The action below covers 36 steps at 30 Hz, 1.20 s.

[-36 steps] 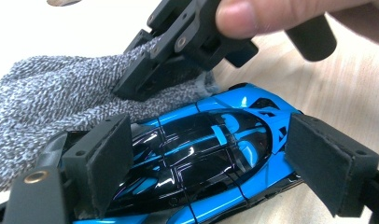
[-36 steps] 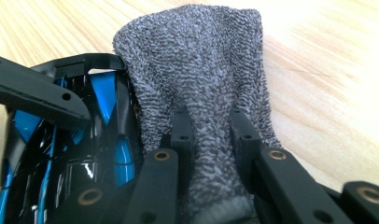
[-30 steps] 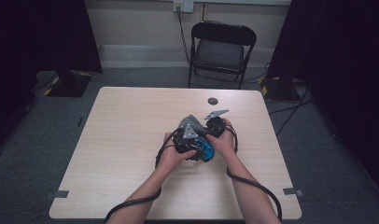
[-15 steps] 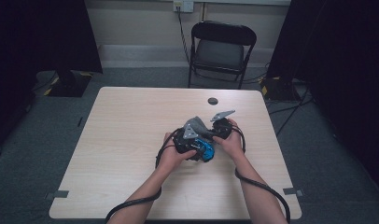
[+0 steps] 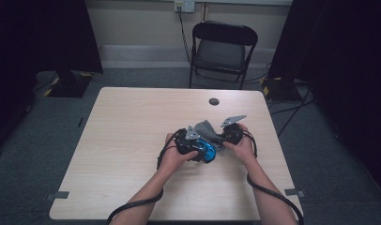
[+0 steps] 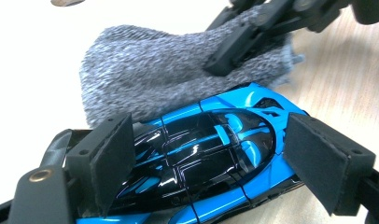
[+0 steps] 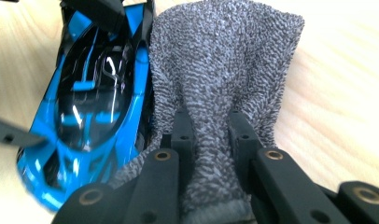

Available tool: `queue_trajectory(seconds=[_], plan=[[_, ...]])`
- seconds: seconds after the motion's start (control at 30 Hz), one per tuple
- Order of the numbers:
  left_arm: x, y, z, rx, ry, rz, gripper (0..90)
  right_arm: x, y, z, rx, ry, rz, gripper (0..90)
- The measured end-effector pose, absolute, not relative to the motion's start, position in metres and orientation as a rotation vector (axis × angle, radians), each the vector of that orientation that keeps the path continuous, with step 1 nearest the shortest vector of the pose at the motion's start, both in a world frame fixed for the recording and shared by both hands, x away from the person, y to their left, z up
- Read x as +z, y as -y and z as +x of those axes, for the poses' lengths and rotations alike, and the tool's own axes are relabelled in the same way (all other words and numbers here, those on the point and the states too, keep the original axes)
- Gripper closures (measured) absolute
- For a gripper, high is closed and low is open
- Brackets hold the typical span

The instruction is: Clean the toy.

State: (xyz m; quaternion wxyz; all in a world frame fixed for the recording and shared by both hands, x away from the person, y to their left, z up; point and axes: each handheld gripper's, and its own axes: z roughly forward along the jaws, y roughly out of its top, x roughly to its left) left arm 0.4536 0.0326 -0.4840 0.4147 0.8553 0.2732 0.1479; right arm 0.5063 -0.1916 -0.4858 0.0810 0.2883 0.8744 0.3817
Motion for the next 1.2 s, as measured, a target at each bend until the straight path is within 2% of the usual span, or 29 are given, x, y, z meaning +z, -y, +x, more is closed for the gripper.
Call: queue_trajectory(seconds=[1.2], plan=[[-0.483,-0.031,0.454,0.383,-0.694,2.167,16.5,-0.484,0.245,0.449,1.169,-2.653,0.857,76.5]])
